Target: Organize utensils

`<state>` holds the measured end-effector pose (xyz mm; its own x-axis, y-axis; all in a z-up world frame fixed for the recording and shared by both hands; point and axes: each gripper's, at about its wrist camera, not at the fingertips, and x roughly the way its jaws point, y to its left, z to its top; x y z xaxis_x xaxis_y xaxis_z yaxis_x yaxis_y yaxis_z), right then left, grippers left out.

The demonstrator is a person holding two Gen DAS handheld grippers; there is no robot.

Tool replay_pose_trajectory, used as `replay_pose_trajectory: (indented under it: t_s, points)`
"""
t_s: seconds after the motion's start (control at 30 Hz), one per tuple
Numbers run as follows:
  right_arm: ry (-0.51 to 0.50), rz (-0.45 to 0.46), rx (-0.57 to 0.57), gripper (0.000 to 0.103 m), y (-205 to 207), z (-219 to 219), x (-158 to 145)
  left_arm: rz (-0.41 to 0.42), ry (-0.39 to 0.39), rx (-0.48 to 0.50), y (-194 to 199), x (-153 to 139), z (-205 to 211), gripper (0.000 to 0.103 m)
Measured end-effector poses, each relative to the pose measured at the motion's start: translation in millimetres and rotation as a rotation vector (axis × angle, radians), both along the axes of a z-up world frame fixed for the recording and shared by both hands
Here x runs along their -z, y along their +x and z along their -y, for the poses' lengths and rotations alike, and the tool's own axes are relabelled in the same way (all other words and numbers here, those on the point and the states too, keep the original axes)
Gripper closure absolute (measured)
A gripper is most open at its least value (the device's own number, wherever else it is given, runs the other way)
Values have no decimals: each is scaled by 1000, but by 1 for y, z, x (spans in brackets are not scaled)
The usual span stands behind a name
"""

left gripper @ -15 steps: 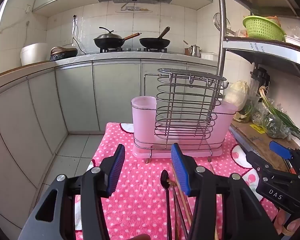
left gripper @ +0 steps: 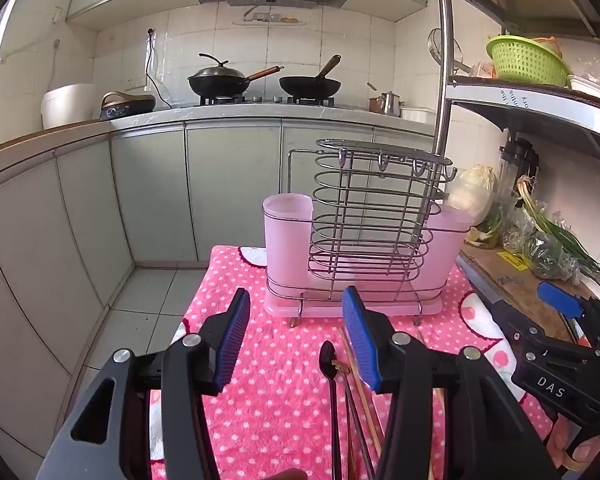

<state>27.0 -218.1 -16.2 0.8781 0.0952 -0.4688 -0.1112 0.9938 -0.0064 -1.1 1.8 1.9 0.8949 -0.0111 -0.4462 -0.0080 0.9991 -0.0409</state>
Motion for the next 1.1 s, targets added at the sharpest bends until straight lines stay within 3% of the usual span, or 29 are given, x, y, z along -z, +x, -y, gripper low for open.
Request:
replay_pose_trajectory:
  t_s: [0.67,1.1]
  points:
    - [-1,19,1,25,-8,-3,-8,5,-2,3,-3,-5,1,55]
    - [8,112,6,25,-23,-3,-26,18,-11,5,-7,-8,1,55]
